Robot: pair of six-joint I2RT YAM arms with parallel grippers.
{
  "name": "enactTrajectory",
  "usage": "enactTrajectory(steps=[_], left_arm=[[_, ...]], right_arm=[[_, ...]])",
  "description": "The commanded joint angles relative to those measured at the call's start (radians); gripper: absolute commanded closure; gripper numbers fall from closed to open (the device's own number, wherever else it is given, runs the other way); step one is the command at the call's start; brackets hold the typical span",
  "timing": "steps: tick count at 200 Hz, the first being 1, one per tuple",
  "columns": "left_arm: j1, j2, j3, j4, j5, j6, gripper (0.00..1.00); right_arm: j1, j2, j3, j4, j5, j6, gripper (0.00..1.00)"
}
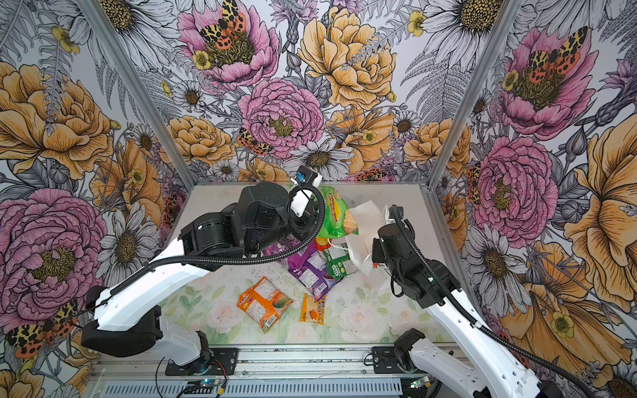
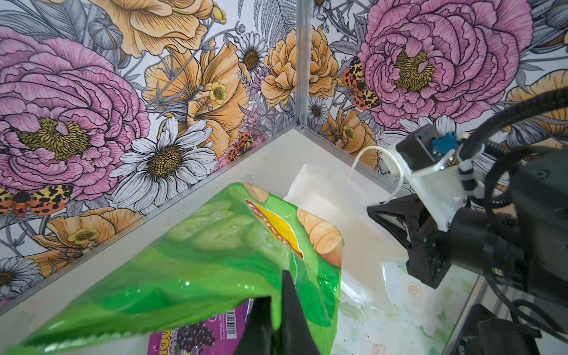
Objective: Place the snacks into the paper bag
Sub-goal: Place the snack in the paper bag.
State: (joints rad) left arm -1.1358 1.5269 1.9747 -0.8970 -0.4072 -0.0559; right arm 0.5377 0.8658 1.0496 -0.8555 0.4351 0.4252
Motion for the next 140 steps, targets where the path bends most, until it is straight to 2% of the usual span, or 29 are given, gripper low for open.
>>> enactTrajectory(steps=[1,87,140], left_arm=[[-0.005,-0.007,-0.003,0.013,0.068,-0.025,1.00],[-0.026,0.107,0.070,-0.073,0.093,-0.016,1.00],[0.001,0.171,0.111,-0.080,0.112,-0.050,1.00]], right_arm=[[0.006,0.007,0.033,0.003,-0.009,-0.005,1.00],[0.016,0.018,0.038,0.004,-0.009,0.002,1.00],[0.038,0.019,0.039,0.003,-0.012,-0.004,1.00]])
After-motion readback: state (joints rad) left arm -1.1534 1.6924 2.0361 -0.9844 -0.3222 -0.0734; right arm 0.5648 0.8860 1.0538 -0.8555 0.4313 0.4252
